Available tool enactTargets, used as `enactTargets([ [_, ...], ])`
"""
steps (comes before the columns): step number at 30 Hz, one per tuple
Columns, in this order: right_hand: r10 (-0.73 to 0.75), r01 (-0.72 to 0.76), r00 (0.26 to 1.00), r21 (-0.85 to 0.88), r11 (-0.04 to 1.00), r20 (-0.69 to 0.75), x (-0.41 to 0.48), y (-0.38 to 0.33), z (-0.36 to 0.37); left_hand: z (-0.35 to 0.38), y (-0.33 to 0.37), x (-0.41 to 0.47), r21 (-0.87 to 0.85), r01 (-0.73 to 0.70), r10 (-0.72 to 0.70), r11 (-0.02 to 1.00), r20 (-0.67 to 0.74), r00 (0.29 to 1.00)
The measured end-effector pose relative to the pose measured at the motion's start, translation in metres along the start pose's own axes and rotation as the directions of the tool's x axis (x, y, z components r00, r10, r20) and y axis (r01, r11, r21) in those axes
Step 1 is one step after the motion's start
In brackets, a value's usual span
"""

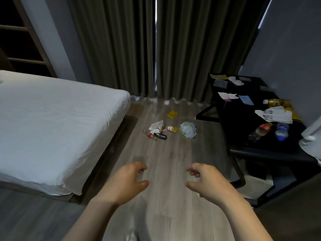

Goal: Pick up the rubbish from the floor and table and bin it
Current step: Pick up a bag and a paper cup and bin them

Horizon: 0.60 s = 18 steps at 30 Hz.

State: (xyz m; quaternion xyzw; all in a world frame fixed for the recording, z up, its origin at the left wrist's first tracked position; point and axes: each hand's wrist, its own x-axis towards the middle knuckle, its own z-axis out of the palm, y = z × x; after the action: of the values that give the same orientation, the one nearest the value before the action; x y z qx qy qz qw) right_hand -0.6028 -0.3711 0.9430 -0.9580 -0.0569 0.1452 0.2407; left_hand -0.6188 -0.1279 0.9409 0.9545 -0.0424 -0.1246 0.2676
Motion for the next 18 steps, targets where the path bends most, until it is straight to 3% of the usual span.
enactTargets([
  [18, 0.145, -0.146, 0.989, 0.015, 0.989, 0.015, 0.276, -0.039, -0.041, -0.095, -0.078, 0.297, -0.023, -0.044, 0.047, 0.999, 0.111, 0.993],
])
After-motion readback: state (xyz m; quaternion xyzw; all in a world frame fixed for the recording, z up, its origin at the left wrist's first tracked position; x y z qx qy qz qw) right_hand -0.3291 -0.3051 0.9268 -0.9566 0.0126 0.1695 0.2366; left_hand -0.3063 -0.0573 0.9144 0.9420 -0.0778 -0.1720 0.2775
